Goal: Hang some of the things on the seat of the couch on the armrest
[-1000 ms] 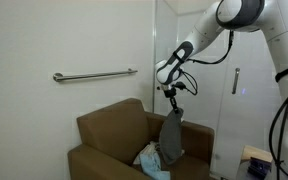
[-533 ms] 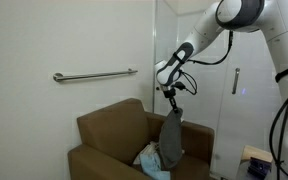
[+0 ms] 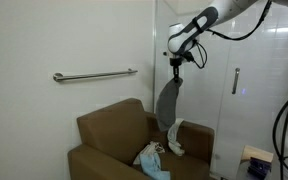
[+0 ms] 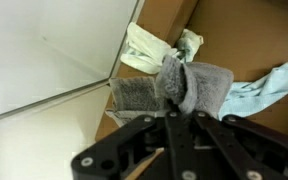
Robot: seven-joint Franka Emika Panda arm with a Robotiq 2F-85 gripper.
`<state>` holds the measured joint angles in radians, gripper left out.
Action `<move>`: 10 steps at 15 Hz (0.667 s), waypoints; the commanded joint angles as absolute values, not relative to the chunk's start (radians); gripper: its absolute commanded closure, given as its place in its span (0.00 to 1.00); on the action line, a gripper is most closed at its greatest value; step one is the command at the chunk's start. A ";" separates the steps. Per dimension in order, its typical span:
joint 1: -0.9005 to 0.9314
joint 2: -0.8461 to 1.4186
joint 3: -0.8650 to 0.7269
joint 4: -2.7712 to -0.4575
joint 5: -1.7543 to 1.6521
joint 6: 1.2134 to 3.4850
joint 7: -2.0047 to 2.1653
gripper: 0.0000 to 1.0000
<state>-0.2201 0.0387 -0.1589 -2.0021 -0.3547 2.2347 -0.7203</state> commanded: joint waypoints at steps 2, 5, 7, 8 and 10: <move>-0.254 -0.024 -0.241 -1.904 -0.198 2.182 -0.717 0.97; -0.278 0.038 -0.297 -1.790 -0.089 2.137 -0.690 0.97; -0.295 0.090 -0.316 -1.741 -0.029 2.127 -0.684 0.97; -0.303 0.117 -0.319 -1.723 -0.003 2.130 -0.685 0.97; -0.317 0.177 -0.311 -1.698 0.024 2.142 -0.669 0.97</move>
